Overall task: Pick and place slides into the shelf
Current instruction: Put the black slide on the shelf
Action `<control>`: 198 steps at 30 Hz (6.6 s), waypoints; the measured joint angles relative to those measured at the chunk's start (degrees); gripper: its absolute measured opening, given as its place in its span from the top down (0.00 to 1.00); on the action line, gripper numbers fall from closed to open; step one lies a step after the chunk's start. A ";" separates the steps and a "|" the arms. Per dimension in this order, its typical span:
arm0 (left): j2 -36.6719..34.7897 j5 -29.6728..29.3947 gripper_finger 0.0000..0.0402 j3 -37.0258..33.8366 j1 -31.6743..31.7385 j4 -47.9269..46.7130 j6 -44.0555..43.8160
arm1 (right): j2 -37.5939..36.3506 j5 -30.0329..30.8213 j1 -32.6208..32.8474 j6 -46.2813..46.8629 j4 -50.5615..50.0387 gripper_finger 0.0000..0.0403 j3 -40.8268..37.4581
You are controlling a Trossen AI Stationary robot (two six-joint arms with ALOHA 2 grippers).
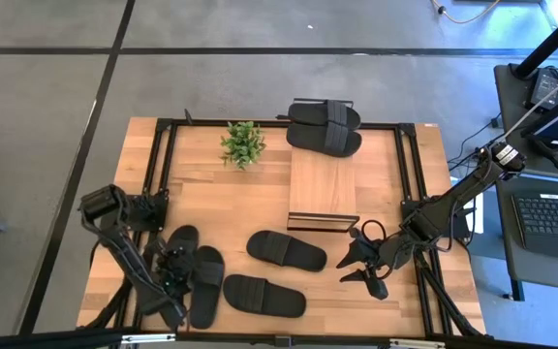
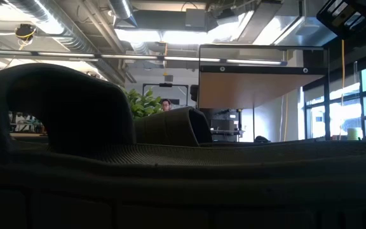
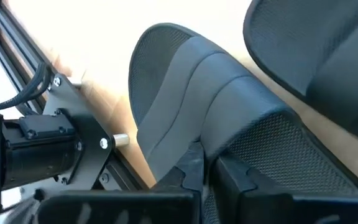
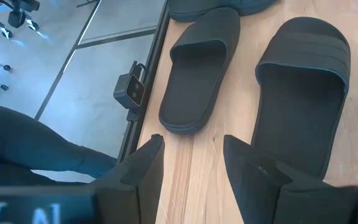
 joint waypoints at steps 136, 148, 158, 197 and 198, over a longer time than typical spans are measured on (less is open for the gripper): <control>15.24 12.76 0.96 50.90 72.89 45.73 180.35 | -23.19 6.01 -3.39 25.24 -3.69 0.59 0.63; 15.26 12.33 0.99 50.88 72.04 46.27 179.51 | -23.19 5.99 -3.39 25.20 -3.69 0.59 0.61; 15.26 11.47 0.99 50.88 71.62 46.31 179.49 | -23.19 5.99 -3.39 25.20 -3.69 0.59 0.61; 15.08 10.19 1.00 47.19 71.54 52.04 176.93 | -23.19 5.95 -3.37 25.28 -3.72 0.59 0.57; 15.10 10.16 1.00 47.17 71.41 52.25 176.70 | -23.19 5.97 -3.37 25.31 -3.72 0.59 0.57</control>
